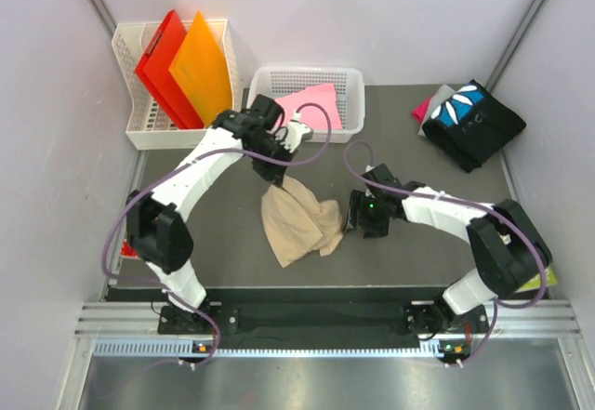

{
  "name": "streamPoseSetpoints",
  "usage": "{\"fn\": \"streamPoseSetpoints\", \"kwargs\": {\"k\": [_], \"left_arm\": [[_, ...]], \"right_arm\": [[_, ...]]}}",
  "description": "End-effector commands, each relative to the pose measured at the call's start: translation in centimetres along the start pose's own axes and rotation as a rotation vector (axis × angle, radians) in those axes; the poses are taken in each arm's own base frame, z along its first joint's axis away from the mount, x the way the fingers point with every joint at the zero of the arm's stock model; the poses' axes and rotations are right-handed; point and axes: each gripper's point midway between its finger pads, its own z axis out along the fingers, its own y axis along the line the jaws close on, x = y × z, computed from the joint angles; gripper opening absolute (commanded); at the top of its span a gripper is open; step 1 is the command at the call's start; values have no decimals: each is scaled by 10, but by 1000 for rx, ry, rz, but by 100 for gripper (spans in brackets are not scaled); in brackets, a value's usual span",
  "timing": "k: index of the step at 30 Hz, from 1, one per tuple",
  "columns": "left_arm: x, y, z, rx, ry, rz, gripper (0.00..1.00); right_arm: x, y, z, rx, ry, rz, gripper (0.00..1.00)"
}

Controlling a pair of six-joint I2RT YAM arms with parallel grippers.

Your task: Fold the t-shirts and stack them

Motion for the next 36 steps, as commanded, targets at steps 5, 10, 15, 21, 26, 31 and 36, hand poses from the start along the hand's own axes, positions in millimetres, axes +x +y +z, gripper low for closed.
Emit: {"fn": "streamPoseSetpoints", "kwargs": {"k": [5, 10, 15, 21, 26, 31, 36], "left_arm": [[36, -2, -48, -70, -5, 70, 0], [42, -6, -45, -57, -1, 43, 0], [41, -8, -44, -40, -6, 37, 0], [44, -9, -43, -33, 3, 28, 0], [54, -10, -42, -42, 15, 32, 0], [60, -9, -40, -48, 20, 31, 0], [64, -10, -38, -43, 32, 21, 0]], "right_arm": [[-32, 91, 10, -258, -46, -42, 55], [-15, 136, 17, -361, 8, -88, 62], [-5, 146, 30, -352, 30, -100, 61], [-6, 131, 36, -272, 28, -150, 59], [-12, 116, 19, -217, -2, -191, 65], [-20, 104, 18, -225, -28, -154, 61], [-29, 102, 24, -182, -27, -171, 61]]}}
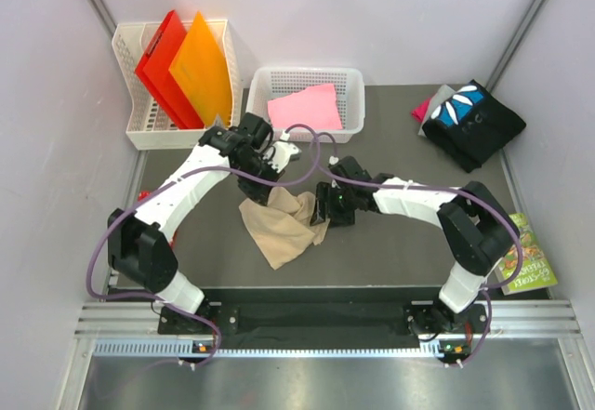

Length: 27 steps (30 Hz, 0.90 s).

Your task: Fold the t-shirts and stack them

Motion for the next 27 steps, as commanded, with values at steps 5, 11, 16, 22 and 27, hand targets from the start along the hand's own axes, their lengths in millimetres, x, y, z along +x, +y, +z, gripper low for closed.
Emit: {"fn": "streamPoseSetpoints", "kwargs": {"k": [5, 11, 16, 22, 27], "left_arm": [[3, -4, -14, -14, -36, 16, 0], [5, -1, -14, -21, -31, 20, 0], [2, 1, -14, -25, -32, 21, 0], [-1, 2, -13, -29, -33, 24, 0], [-4, 4, -13, -33, -40, 22, 0]], "right_arm": [[-34, -8, -17, 50, -92, -38, 63], [-45, -39, -23, 105, -106, 9, 61], [-42, -51, -24, 119, -100, 17, 58], [-35, -46, -11, 88, -70, 37, 54], [-27, -36, 1, 68, -32, 23, 54]]}}
